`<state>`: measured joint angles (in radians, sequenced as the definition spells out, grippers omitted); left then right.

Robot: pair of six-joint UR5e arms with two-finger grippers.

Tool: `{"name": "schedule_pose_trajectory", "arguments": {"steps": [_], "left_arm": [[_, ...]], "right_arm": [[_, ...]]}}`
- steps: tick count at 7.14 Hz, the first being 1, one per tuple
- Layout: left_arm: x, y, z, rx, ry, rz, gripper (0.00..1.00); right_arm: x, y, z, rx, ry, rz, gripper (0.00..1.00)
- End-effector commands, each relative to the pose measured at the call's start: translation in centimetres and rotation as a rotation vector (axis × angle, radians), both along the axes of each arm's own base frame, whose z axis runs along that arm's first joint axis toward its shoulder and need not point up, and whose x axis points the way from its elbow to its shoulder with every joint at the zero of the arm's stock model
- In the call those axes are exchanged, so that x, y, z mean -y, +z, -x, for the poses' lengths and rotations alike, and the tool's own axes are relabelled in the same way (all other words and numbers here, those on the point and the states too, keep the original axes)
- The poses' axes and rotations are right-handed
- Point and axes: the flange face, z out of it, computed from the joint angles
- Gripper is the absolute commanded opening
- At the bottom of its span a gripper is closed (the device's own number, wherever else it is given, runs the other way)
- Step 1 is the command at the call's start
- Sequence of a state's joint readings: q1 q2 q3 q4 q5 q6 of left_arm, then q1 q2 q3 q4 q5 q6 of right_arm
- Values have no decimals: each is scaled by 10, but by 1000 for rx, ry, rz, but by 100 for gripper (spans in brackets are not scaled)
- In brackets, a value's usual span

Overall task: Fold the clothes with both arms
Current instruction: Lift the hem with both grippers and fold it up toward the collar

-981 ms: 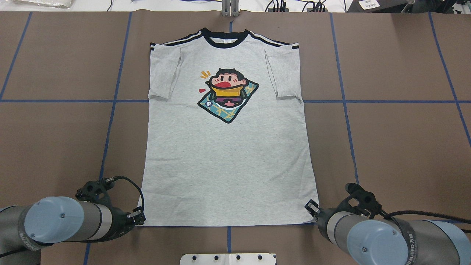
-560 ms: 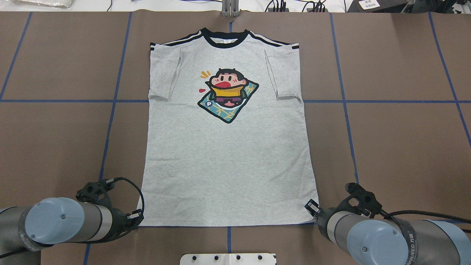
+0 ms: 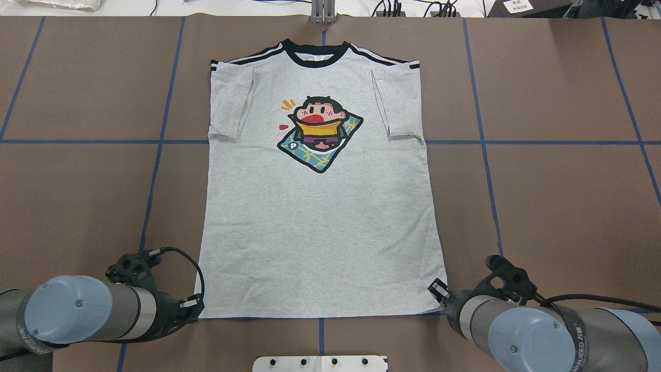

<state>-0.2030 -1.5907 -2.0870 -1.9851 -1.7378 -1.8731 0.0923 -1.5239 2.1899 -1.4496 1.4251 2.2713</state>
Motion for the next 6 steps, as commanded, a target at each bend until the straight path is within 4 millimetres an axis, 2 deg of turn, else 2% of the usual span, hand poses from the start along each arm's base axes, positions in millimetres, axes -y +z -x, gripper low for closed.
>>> {"name": "schedule_pose_trajectory", "arguments": {"steps": [1, 2, 3, 5, 6], "left_arm": [[-3, -12, 12, -25, -2, 1, 0], [-7, -19, 23, -40, 0, 0, 0], [-13, -23, 26, -47, 8, 2, 0], [-25, -28, 23, -59, 14, 31, 0], [-25, -36, 27, -77, 15, 28, 0]], "right_arm": [[-24, -14, -4, -23, -51, 3, 0], [-38, -24, -10, -30, -79, 4, 0], [-44, -26, -11, -33, -93, 4, 0], [-60, -15, -21, -55, -122, 10, 0], [-65, -14, -21, -59, -129, 11, 0]]}}
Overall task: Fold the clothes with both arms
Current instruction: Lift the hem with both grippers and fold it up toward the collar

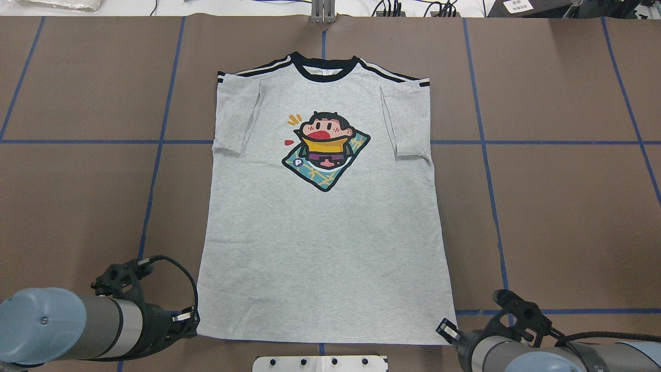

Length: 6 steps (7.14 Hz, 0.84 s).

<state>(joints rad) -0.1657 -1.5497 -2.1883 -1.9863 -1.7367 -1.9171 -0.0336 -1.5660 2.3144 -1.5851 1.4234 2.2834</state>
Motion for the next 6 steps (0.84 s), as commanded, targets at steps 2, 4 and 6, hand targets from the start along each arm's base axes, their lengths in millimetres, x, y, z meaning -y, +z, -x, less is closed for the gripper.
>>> {"name": "schedule_pose_trajectory", "arguments": {"steps": [2, 4, 6], "left_arm": [[-1, -20, 14, -35, 7, -1, 0], [24, -35, 26, -48, 11, -24, 0], [71, -35, 34, -43, -49, -111, 0]], "right_arm": [[-5, 0, -9, 0, -2, 1, 0], [39, -8, -24, 16, 81, -4, 0], [80, -24, -27, 33, 76, -67, 0]]}}
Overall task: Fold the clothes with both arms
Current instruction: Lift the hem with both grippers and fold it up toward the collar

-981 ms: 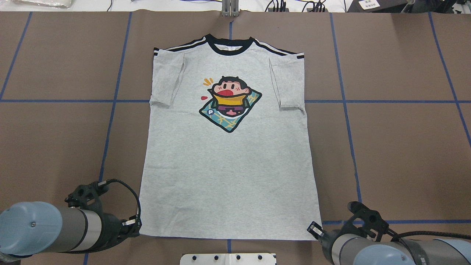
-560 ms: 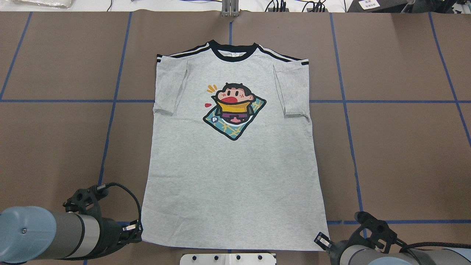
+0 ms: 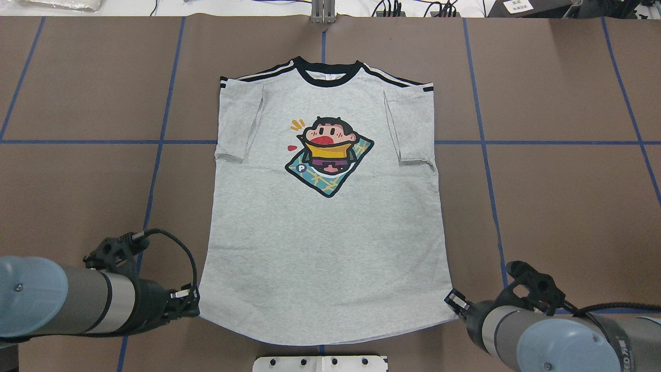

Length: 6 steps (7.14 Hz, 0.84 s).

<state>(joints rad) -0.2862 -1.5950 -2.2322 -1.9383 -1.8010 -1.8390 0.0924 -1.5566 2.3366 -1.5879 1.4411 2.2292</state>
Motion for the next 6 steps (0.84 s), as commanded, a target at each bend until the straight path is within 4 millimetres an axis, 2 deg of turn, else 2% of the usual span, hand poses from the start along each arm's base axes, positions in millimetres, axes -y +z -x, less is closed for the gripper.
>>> {"name": "schedule_pose_trajectory", "arguments": {"steps": [1, 2, 3, 4, 5, 6], "left_arm": [[78, -17, 13, -5, -49, -209, 0], [128, -21, 0, 13, -108, -230, 0], [180, -23, -16, 35, -170, -226, 0], [226, -26, -12, 61, -188, -278, 0], [252, -15, 1, 97, -190, -313, 0], [273, 4, -8, 115, -184, -338, 0]], "right_arm": [[68, -9, -3, -19, 5, -93, 0], [118, -2, 1, -51, 13, -96, 0], [165, 3, -5, -82, 5, -110, 0], [212, -3, -4, -98, 13, -131, 0], [255, -5, -2, -114, 36, -122, 0], [293, -10, -2, -130, 31, -128, 0]]}}
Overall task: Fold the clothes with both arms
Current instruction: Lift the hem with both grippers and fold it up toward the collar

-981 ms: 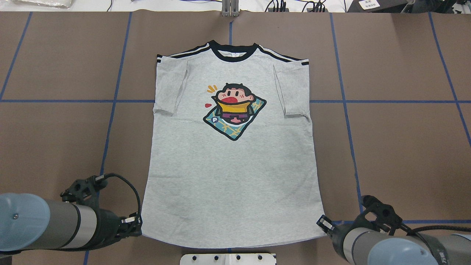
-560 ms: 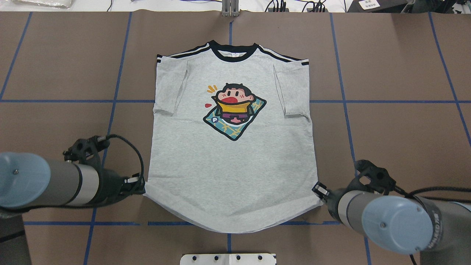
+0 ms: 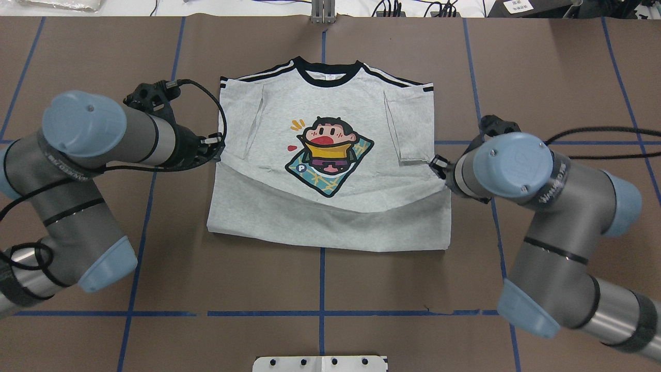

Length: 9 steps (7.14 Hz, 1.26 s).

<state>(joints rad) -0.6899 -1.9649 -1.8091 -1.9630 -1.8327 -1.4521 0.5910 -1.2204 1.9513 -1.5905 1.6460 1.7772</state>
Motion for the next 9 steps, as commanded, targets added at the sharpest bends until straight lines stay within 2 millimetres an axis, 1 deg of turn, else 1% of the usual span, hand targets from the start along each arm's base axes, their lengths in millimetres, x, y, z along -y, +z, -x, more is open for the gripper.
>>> {"name": "schedule_pose_trajectory", "arguments": {"steps": [1, 2, 3, 4, 5, 6, 7, 8, 9], "left_arm": [[61, 30, -12, 11, -27, -51, 0], [86, 45, -11, 17, -53, -52, 0], [100, 46, -5, 17, -73, -54, 0], [120, 44, -11, 25, -87, -49, 0], [137, 51, -22, 14, -95, -62, 0], [143, 63, -26, -3, -98, -80, 0], [153, 62, -21, 0, -110, -81, 0], [159, 57, -20, 0, -123, -87, 0], [170, 54, -26, 18, -142, -96, 0]], "right_arm": [[88, -7, -6, -43, 17, -14, 0], [120, -18, 6, -55, 22, -13, 0], [149, -17, 17, -82, 25, 0, 0], [173, -17, 14, -107, 17, -3, 0], [195, -22, 16, -121, 15, -1, 0], [216, -16, 27, -107, 26, -14, 0], [231, -3, 26, -96, 39, -27, 0], [235, 4, 27, -103, 39, -20, 0], [237, 14, 29, -117, 36, -8, 0]]}}
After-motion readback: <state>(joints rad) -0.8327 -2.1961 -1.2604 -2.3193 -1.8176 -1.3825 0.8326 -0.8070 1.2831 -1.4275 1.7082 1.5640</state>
